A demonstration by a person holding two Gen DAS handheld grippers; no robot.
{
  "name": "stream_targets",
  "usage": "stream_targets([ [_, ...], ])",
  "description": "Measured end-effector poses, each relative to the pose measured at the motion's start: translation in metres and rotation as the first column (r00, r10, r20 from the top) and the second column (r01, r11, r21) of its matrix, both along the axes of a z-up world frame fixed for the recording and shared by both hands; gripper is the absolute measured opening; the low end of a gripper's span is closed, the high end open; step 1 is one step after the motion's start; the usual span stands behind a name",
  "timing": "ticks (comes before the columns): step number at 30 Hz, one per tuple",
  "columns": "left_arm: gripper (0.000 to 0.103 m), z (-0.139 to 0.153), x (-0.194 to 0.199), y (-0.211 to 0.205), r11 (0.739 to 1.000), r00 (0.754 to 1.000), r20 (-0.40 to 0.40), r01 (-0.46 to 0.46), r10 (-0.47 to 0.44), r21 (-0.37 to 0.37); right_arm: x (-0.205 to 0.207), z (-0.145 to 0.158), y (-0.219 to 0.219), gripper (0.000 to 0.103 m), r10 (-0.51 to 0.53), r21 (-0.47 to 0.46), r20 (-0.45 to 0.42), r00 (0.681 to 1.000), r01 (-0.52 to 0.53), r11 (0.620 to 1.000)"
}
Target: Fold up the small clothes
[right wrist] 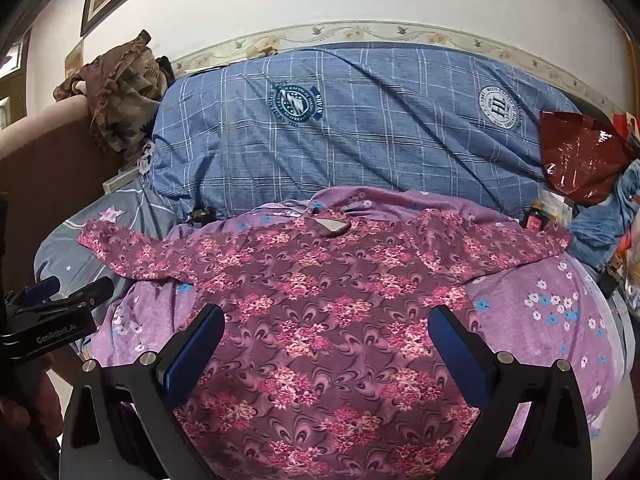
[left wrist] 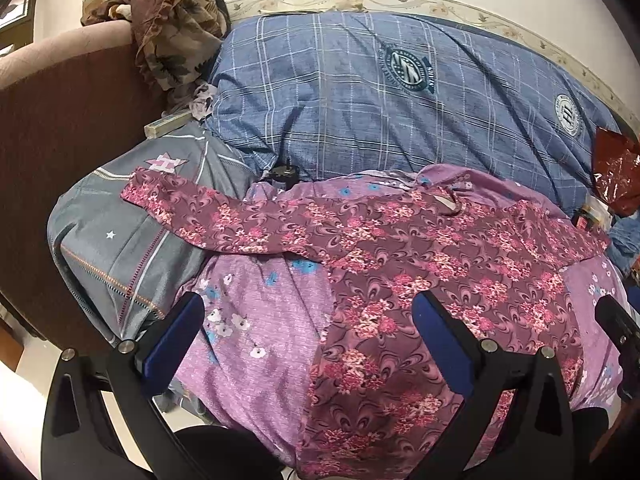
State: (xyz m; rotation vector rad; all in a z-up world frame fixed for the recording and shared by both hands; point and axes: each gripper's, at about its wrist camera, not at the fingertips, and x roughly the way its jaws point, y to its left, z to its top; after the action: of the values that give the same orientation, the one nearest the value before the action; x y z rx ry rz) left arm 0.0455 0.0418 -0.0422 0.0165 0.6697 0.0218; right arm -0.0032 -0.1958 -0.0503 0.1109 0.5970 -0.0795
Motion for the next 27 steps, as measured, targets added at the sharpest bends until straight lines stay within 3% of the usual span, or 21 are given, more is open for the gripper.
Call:
stream_targets([
  [10,0.103,-0.011,0.017,0.039,0.998,0.998,-0.019,-0.060,0.059,-0.013,0.017,-0.004,0.029,0.102,0.035,-0.015,-0.026,0.999,-0.036,0.999],
  [17,0.103,-0.024,0.040,0.090,0.987,0.986,-0.036,-0.160,0.161,0.010,0.032,-0.012,0.042,0.101,0.052,-0.023,-0.046,0.998,-0.053,0.998],
  [21,0.103,-0.027,0.067,0.136,0.964,0.964,-0.027,-0.262,0.263,0.038,0.040,-0.022,0.046,0.101,0.062,-0.026,-0.068,0.996,-0.064,0.998],
  [27,0.103,-0.035,0.139,0.206,0.912,0.910,-0.048,-0.409,0.411,0.042,0.050,-0.040,0.043,0.101,0.056,-0.016,-0.113,0.992,-0.058,0.998],
])
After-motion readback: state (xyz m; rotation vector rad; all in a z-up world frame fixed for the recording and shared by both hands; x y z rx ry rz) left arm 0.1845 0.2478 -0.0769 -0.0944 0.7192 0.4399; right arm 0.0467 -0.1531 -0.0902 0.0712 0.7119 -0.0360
